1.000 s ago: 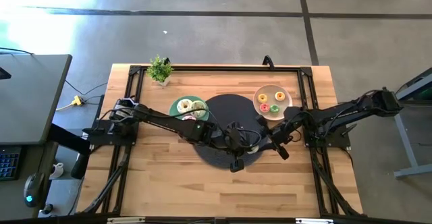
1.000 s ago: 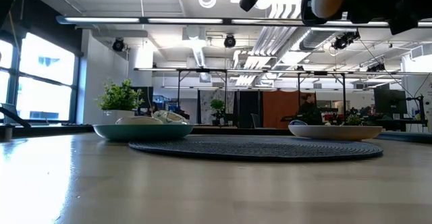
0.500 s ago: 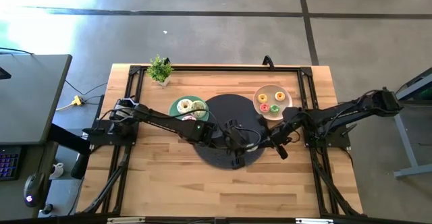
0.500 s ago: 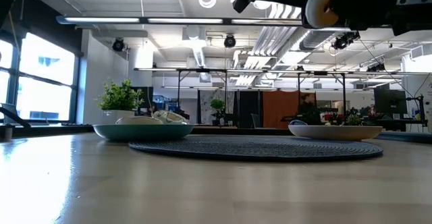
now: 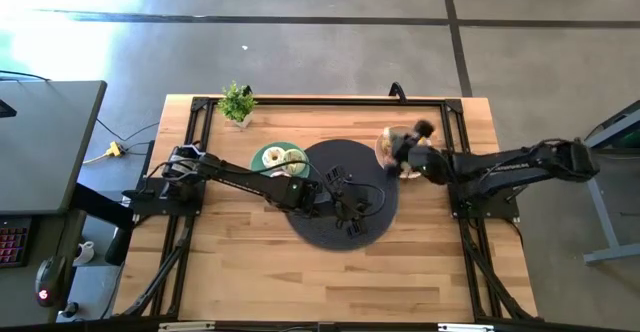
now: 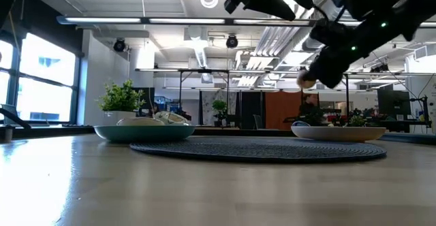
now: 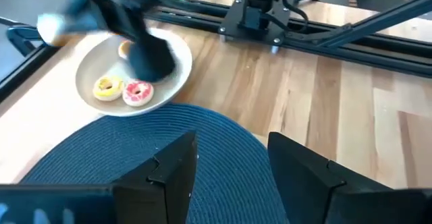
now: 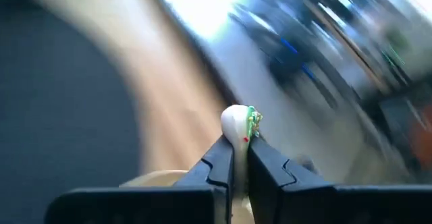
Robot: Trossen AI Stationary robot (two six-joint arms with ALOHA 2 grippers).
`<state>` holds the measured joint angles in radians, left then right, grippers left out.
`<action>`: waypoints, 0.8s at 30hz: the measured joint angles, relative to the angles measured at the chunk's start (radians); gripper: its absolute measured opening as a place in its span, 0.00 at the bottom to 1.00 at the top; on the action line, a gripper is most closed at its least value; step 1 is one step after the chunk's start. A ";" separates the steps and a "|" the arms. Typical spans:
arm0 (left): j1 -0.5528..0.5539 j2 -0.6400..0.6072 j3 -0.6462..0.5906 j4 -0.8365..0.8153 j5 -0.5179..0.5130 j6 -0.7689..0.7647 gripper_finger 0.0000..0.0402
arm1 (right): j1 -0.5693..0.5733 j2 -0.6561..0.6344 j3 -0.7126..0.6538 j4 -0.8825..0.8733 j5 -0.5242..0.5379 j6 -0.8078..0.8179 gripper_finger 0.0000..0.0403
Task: Pick & Place donuts
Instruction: Put the small green donut on the white plate
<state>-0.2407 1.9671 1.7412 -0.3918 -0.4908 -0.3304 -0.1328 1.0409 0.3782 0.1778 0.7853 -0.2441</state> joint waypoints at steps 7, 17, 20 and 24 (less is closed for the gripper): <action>-0.001 0.000 0.000 -0.001 0.040 -0.041 0.45 | -0.238 0.000 0.000 -0.124 -0.232 0.208 0.02; -0.001 0.000 0.000 -0.001 0.040 -0.042 0.45 | -0.376 0.000 0.000 -0.262 -0.366 0.310 0.09; -0.001 0.000 0.000 -0.001 0.040 -0.042 0.45 | -0.378 0.000 0.000 -0.260 -0.435 0.269 0.13; -0.001 0.000 0.000 -0.001 0.041 -0.043 0.45 | -0.379 0.000 0.000 -0.260 -0.439 0.265 0.18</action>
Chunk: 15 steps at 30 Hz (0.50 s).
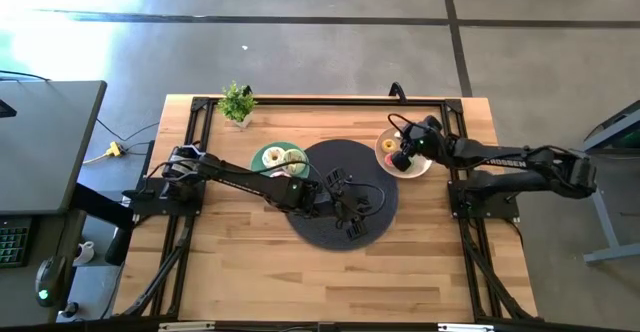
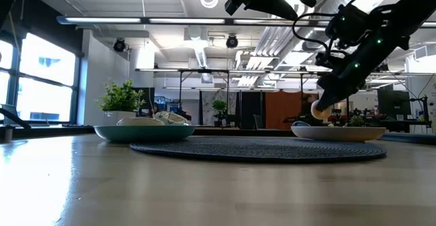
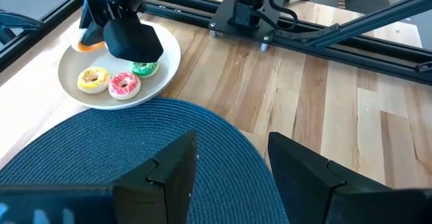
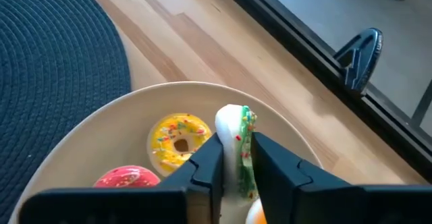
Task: Pick & Place donuts
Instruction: Put the small green donut on the white plate, then return to Home Position
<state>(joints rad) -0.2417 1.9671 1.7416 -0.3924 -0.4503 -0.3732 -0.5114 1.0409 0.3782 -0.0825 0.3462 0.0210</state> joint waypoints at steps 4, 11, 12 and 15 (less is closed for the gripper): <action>0.000 0.000 0.000 0.000 0.000 -0.003 0.45 | 0.000 0.000 0.000 -0.012 -0.002 -0.001 0.24; 0.000 0.000 0.000 0.000 -0.002 -0.013 0.45 | 0.001 -0.002 0.000 0.010 -0.129 -0.030 0.33; 0.000 0.000 0.000 0.000 -0.002 -0.021 0.45 | 0.001 -0.006 0.000 0.019 -0.125 -0.027 0.33; 0.000 0.000 0.000 0.000 -0.004 -0.029 0.45 | 0.000 -0.025 0.016 -0.033 -0.074 -0.023 0.36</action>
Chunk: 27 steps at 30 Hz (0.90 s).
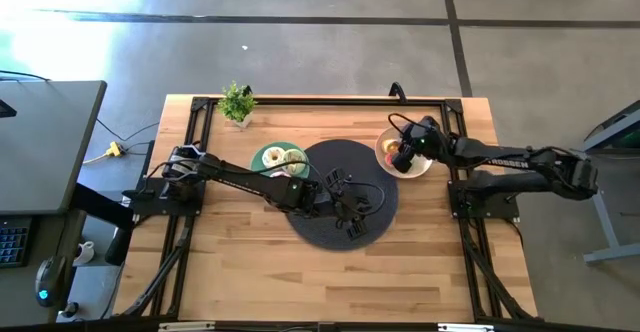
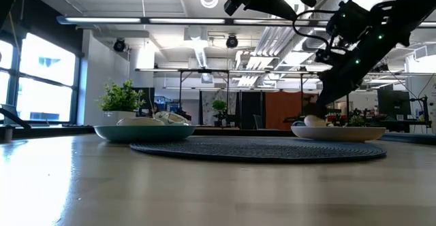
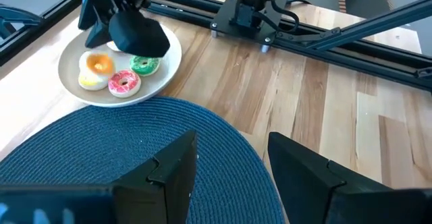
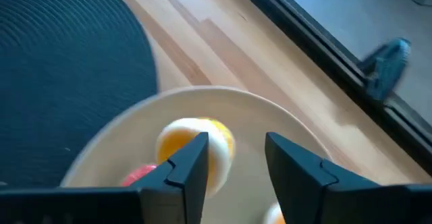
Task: Pick & Place donuts
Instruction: Return to Home Position
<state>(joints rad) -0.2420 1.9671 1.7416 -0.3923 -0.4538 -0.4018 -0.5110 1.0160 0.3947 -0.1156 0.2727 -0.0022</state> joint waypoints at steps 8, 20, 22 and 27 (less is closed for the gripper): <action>0.000 0.000 0.000 -0.014 0.000 0.001 0.45 | 0.005 -0.090 0.016 -0.063 -0.003 0.023 0.39; -0.040 -0.200 0.051 -0.456 -0.078 0.001 0.45 | 0.168 -0.417 0.176 -0.225 -0.072 -0.025 0.35; -0.040 -0.219 0.066 -0.490 -0.128 -0.029 0.45 | 0.192 -0.486 0.207 -0.232 -0.090 -0.041 0.35; -0.054 -0.363 0.068 -0.722 -0.221 -0.127 0.45 | 0.237 -0.649 0.243 -0.244 -0.169 -0.051 0.35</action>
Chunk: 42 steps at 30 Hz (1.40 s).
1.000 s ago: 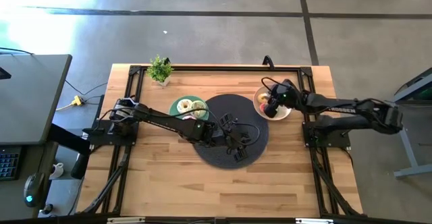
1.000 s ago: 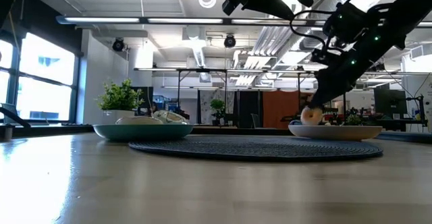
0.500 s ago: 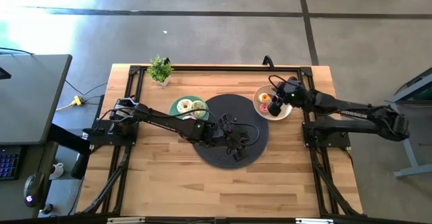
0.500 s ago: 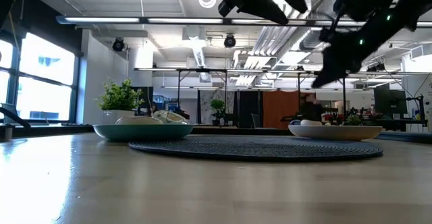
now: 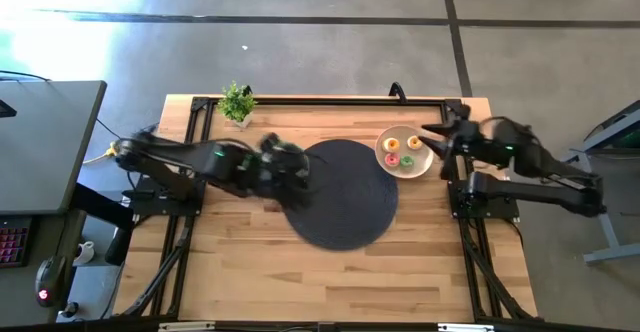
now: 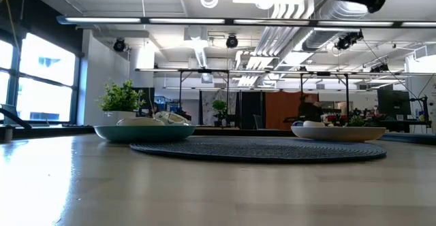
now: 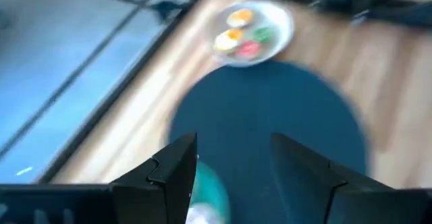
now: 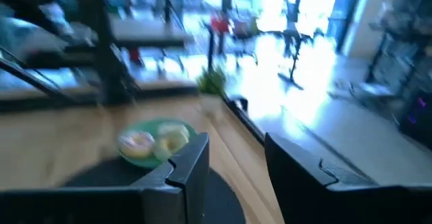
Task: Pick & Place donuts
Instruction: Return to Home Position
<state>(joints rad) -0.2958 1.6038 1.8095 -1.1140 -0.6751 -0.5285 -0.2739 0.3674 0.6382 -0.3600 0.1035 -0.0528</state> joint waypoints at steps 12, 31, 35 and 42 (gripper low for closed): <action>-0.036 -0.173 -0.029 -0.440 -0.140 -0.268 0.45 | 0.013 -0.269 -0.107 -0.084 -0.047 0.044 0.35; -0.151 -0.909 -1.112 0.455 -0.089 -0.167 0.45 | 0.013 -0.288 -0.133 -0.042 -0.148 0.089 0.35; -0.150 -1.047 -1.350 0.687 -0.078 -0.126 0.45 | 0.013 -0.288 -0.209 0.071 -0.190 0.084 0.35; -0.150 -1.249 -1.641 1.083 -0.059 0.032 0.45 | 0.013 -0.287 -0.358 0.262 -0.253 0.076 0.35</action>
<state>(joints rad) -0.4454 0.3549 0.1690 -0.0310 -0.7346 -0.4966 -0.2607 0.0799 0.2802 -0.0979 -0.1497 0.0230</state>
